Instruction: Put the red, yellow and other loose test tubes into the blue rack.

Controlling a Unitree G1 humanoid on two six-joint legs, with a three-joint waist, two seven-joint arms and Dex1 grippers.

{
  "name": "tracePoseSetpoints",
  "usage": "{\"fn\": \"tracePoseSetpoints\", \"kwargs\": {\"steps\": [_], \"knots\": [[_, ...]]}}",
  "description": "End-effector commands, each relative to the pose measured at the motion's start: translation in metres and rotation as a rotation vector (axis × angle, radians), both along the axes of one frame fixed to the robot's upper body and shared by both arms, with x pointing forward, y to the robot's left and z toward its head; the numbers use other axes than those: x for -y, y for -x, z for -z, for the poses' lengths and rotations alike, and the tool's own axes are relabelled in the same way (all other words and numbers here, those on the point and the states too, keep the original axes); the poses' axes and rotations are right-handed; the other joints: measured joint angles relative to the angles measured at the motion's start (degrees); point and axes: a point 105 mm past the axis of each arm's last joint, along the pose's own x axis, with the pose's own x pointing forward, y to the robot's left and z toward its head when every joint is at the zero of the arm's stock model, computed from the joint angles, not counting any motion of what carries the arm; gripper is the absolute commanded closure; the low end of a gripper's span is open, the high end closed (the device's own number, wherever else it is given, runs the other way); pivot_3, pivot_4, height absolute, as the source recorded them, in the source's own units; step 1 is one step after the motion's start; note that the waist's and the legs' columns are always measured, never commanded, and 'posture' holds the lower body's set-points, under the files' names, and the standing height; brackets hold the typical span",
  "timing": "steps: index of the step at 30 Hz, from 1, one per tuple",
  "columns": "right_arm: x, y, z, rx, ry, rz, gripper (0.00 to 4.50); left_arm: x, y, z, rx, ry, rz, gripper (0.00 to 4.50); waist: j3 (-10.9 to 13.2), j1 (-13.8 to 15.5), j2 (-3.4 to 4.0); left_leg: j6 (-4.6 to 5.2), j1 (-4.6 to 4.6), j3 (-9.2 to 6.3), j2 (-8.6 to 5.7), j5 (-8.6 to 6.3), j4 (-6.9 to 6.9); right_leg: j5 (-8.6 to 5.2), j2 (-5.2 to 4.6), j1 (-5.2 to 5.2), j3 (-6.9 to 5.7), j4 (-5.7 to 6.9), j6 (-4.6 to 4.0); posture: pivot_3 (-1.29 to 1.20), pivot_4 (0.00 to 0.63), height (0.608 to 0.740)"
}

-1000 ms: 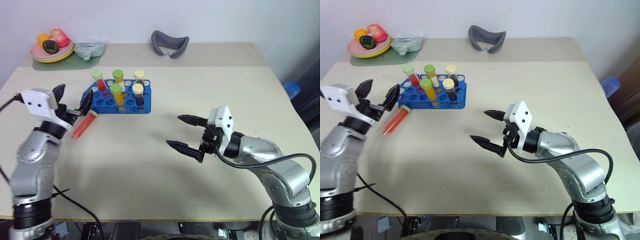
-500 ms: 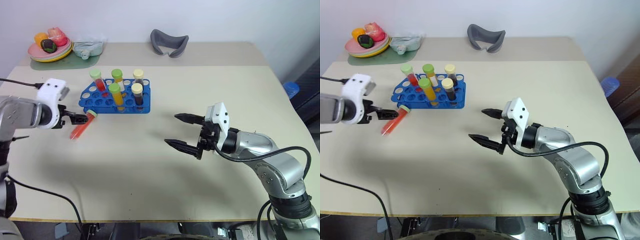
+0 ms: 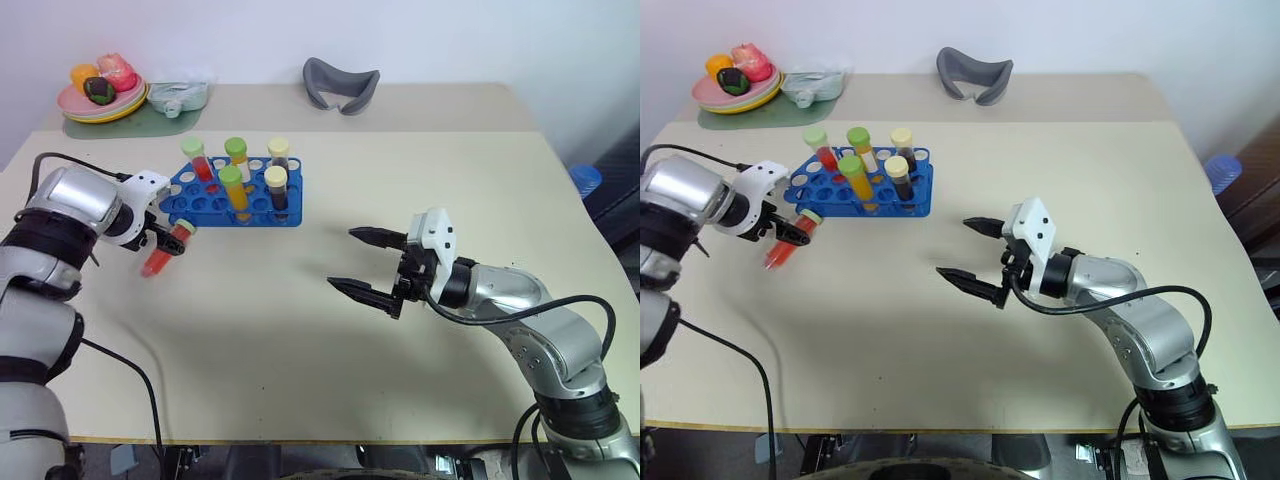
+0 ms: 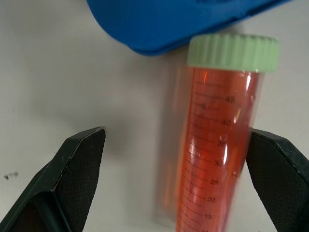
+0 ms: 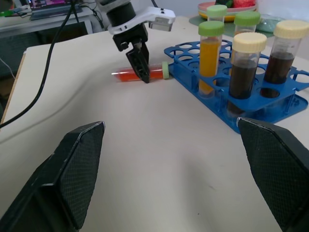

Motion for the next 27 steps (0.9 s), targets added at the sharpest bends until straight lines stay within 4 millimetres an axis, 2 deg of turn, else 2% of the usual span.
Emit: {"fn": "tracePoseSetpoints", "kwargs": {"steps": [1,8,9,11,16,22,25,27], "knots": [[-0.005,0.008,-0.010,0.051,-0.024,-0.018,0.00,-0.002,-0.001,0.001,-0.038,-0.005,0.013,0.03,0.00,-0.01,0.00,0.00,0.00,0.00,0.00,0.00,0.01,0.00,0.00,0.01,0.00,0.00,0.00,0.00,0.150,0.740],[-0.006,0.009,-0.009,0.049,-0.028,-0.017,0.00,0.002,0.001,0.007,-0.107,0.006,0.037,0.03,0.00,-0.07,0.00,0.00,0.01,-0.01,0.00,0.00,0.01,0.00,-0.01,0.02,0.00,0.01,0.00,0.00,0.150,0.740],[-0.006,0.009,-0.009,0.049,-0.028,-0.017,0.00,0.004,0.002,0.008,-0.115,0.010,0.041,0.54,0.00,-0.09,0.00,0.00,0.01,-0.01,0.00,0.00,0.01,0.00,-0.01,0.02,0.00,0.01,0.00,0.00,0.150,0.740],[-0.006,0.009,-0.009,0.049,-0.028,-0.019,0.00,0.004,0.004,0.009,-0.125,0.013,0.041,1.22,0.00,-0.09,0.00,0.00,0.01,-0.01,0.00,0.00,0.01,0.00,-0.01,0.02,0.00,0.01,0.01,0.00,0.150,0.740],[-0.006,0.009,-0.009,0.049,-0.024,-0.024,0.00,0.001,0.009,0.005,-0.133,0.021,0.049,3.54,-0.01,-0.19,0.01,0.00,0.03,-0.01,0.00,0.00,0.00,0.00,-0.02,0.02,0.01,0.03,0.01,0.00,0.150,0.740],[-0.004,0.010,-0.010,0.052,-0.019,-0.020,0.00,-0.014,0.025,-0.010,-0.108,0.041,0.041,3.54,0.00,-0.76,0.00,0.00,0.02,-0.01,0.02,0.00,-0.02,0.00,-0.01,-0.02,0.01,0.04,0.00,0.00,0.150,0.740],[-0.001,0.010,-0.011,0.056,-0.017,-0.004,0.00,-0.026,0.047,-0.027,-0.058,0.095,0.039,3.54,0.05,-1.40,-0.06,0.00,-0.02,-0.02,0.03,0.00,-0.02,0.00,-0.01,-0.06,0.02,0.08,0.00,0.00,0.150,0.740],[0.000,0.011,-0.011,0.055,-0.018,0.002,0.00,-0.024,0.052,-0.047,0.070,0.175,0.054,3.54,0.06,-1.53,-0.07,0.00,-0.04,-0.03,0.05,0.00,-0.02,0.00,0.00,-0.08,0.01,0.09,0.00,0.00,0.150,0.740]]}}
